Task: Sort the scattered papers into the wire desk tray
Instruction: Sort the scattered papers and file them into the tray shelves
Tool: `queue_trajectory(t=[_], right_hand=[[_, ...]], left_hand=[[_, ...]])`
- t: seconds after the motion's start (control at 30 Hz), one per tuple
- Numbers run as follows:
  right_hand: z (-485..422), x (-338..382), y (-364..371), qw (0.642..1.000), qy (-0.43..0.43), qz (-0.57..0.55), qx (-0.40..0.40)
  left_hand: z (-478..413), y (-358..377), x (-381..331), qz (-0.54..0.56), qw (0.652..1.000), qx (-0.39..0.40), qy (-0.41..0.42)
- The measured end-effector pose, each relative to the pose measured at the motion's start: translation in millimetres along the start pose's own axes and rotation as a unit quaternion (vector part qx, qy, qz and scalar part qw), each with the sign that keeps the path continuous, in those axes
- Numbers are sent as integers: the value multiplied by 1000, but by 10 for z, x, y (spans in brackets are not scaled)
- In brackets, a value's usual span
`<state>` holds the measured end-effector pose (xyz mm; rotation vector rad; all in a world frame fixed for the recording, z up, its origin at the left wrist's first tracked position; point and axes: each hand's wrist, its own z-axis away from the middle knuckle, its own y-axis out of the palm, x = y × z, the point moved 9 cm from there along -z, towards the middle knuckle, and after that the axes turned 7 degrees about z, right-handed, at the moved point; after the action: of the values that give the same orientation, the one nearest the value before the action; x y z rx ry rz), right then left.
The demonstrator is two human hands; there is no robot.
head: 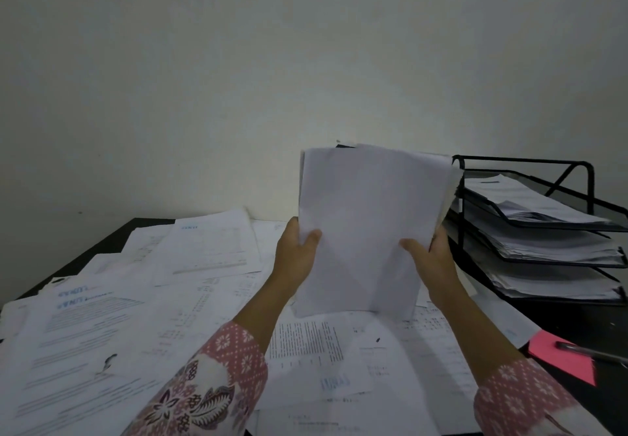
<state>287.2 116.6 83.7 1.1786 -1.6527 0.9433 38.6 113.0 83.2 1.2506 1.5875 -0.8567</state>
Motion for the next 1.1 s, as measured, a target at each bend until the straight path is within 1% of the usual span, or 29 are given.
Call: queue_trajectory(t=[0.1,0.17,0.2,0.27,0.33,0.37,0.43,0.57,0.63,0.7,0.77,0.83,0.87,0.97,1.03,1.1], right_hand=[[24,-116,70,998,14,45,31],[35,-147,146,997,20,63,50],[25,-153,176,996,20,68,53],[-6,-141,216,995,16,84,49],[-21,-131,235,994,9,97,40],[-19,-148,242,994,9,99,38],[6,-204,301,994,18,96,54],[25,-422,505,984,81,106,115],[-11,-456,583,981,82,131,115],[-69,-474,635,979,82,160,95],[-134,-515,713,976,94,178,79],[-192,-553,794,974,107,188,69],[-217,-579,842,973,114,188,67],[-254,-651,966,974,143,160,66],[-262,-710,1051,975,163,136,71],[-283,-764,1127,974,176,121,75]], left_hand=[[-20,-142,47,43,998,-46,-19],[-44,-172,100,65,996,-43,-52],[-56,-158,135,56,995,-26,-74],[-69,-116,196,-40,994,23,-102],[-91,-128,231,-133,986,47,-92],[-107,-153,255,-145,985,45,-87],[-129,-222,302,-130,988,29,-84],[-191,-314,427,-92,991,13,-96],[-254,-357,518,-90,989,24,-117],[-324,-462,623,-103,983,33,-146],[-436,-733,695,-172,975,9,-138],[-568,-1137,730,-279,952,-51,-115],[-617,-1364,757,-335,931,-84,-117],[-677,-1936,906,-465,856,-140,-178],[-658,-2182,1016,-505,821,-153,-218],[-678,-2327,1141,-528,801,-155,-236]])
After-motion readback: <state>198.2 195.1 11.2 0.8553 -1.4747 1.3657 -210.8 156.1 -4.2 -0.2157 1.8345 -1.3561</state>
